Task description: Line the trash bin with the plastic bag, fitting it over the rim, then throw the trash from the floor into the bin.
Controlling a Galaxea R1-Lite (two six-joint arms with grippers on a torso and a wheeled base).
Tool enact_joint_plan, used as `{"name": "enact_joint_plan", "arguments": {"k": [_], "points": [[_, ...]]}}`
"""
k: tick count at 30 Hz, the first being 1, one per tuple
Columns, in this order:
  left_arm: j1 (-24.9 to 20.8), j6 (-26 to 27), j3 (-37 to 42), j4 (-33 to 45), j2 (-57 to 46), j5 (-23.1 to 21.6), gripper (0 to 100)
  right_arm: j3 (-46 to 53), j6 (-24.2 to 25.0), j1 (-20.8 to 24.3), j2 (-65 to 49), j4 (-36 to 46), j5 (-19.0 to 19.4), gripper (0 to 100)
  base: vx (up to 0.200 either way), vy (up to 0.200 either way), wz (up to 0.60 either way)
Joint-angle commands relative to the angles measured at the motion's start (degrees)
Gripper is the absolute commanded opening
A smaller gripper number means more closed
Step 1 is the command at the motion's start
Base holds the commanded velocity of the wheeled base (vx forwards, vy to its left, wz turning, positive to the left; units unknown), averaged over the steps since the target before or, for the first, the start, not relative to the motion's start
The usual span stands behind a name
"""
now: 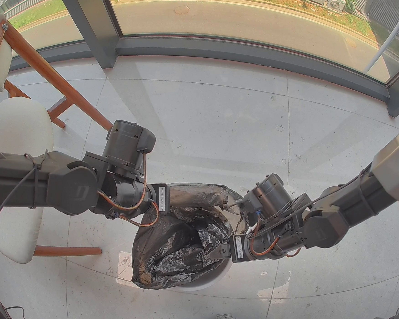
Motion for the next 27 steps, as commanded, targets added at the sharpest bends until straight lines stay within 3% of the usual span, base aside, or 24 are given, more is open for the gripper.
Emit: {"name": "enact_joint_plan", "arguments": {"k": [1,5,6,14,27], "points": [[0.0,0.0,-0.1,0.0,0.1,0.0,0,-3.1,0.1,1.3,5.1,-0.2,-1.8,100,0.000,0.000,0.00],[0.0,0.0,0.0,0.0,0.0,0.0,0,-5.8,0.1,1.5,8.0,-0.3,-3.4,100,0.000,0.000,0.00],[0.0,0.0,0.0,0.0,0.0,0.0,0,-6.4,0.1,1.5,8.3,-0.3,-3.4,0,0.000,0.000,0.00],[0.1,0.0,0.2,0.0,0.0,0.0,0,-7.8,0.1,1.5,8.7,0.4,-3.6,0,0.000,0.000,0.00],[0.0,0.0,0.4,0.0,0.1,0.0,0,1.4,-0.7,-1.5,1.9,0.6,-4.1,0,0.000,0.000,0.00]]}}
